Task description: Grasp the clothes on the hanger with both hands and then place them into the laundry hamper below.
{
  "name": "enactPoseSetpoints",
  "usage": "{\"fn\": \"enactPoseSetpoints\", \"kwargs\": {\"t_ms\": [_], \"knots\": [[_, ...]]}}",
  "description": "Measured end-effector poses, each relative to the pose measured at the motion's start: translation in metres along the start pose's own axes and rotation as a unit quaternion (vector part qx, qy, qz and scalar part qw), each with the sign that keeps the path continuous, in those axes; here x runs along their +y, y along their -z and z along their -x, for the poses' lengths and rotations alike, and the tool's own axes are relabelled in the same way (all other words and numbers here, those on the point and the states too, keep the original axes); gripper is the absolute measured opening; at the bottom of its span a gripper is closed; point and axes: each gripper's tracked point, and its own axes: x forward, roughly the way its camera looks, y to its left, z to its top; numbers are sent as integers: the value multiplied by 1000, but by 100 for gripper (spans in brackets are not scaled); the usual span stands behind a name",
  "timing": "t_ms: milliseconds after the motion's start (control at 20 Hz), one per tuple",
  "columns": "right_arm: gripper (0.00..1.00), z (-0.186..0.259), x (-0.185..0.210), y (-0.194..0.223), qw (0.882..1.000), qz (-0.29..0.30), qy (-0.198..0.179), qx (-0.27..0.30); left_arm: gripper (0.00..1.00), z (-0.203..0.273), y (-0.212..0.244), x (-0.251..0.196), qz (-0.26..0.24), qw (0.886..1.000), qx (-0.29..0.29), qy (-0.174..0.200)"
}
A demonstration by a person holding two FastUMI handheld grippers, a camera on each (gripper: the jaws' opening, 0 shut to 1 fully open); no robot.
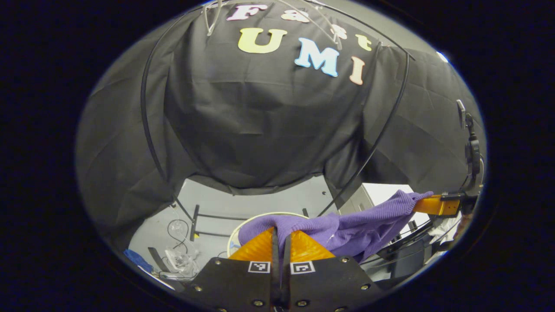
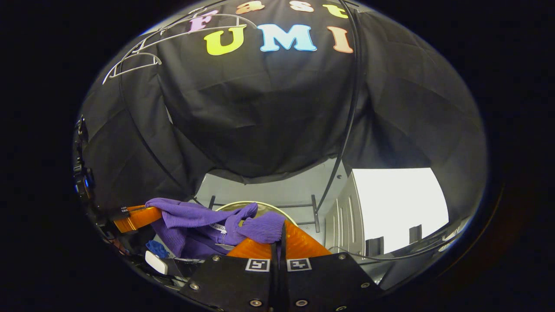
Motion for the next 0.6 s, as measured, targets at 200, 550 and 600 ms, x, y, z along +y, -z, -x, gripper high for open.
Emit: {"fn": "enactPoseSetpoints", "kwargs": {"t_ms": [200,550,600], "knots": [[0,-7,5,6,1000,1,6,12,6,-7,8,5,-1,1000,15,4],[1,-6,8,14,1000,-3,9,27,2,-11,15,4,1,1000,25,14],[2,-5,8,15,1000,-2,10,29,2,-12,15,6,-3,1000,26,12]]}}
